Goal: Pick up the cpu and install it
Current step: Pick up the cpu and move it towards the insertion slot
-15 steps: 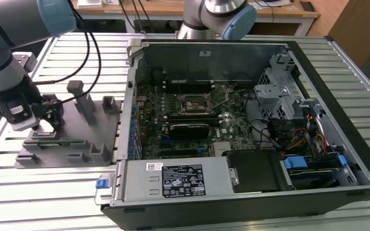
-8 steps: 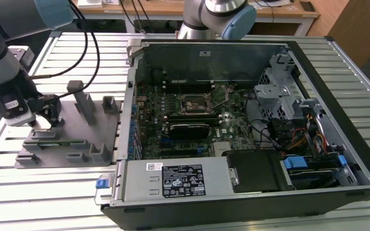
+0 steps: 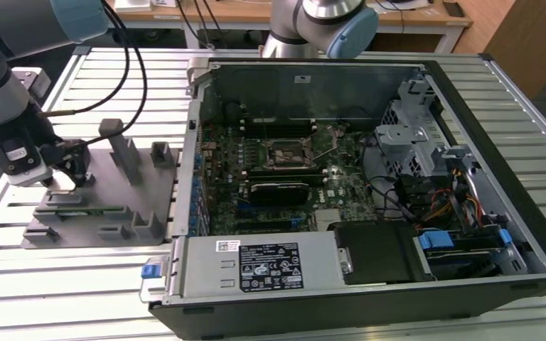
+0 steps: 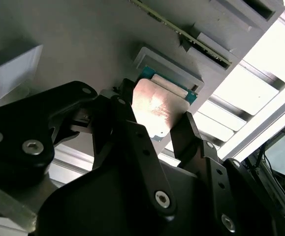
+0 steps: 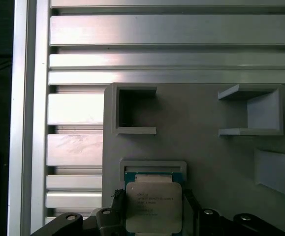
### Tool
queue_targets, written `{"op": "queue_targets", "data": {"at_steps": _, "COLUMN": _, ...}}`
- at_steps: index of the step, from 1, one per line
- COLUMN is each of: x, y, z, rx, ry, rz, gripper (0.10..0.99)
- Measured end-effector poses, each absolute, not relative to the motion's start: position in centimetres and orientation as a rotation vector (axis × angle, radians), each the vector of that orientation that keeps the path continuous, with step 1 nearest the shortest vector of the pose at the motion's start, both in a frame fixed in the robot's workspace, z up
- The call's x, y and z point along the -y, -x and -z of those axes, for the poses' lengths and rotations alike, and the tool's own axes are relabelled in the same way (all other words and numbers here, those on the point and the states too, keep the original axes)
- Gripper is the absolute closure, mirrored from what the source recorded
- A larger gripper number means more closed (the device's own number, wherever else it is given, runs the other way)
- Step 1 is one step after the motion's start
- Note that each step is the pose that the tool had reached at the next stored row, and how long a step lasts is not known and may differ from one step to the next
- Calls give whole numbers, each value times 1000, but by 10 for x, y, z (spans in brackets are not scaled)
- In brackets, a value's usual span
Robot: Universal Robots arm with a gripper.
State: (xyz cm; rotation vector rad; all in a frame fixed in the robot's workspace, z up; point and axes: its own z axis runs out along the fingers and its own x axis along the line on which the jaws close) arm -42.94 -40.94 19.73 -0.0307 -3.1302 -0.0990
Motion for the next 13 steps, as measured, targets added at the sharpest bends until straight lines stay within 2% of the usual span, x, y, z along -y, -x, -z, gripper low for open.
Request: {"op": "queue_targets", "data": {"at_steps": 13, "x": 409, "y": 429, "z": -211, "rx": 3130, "ry": 31, "rz": 99, "gripper": 541}}
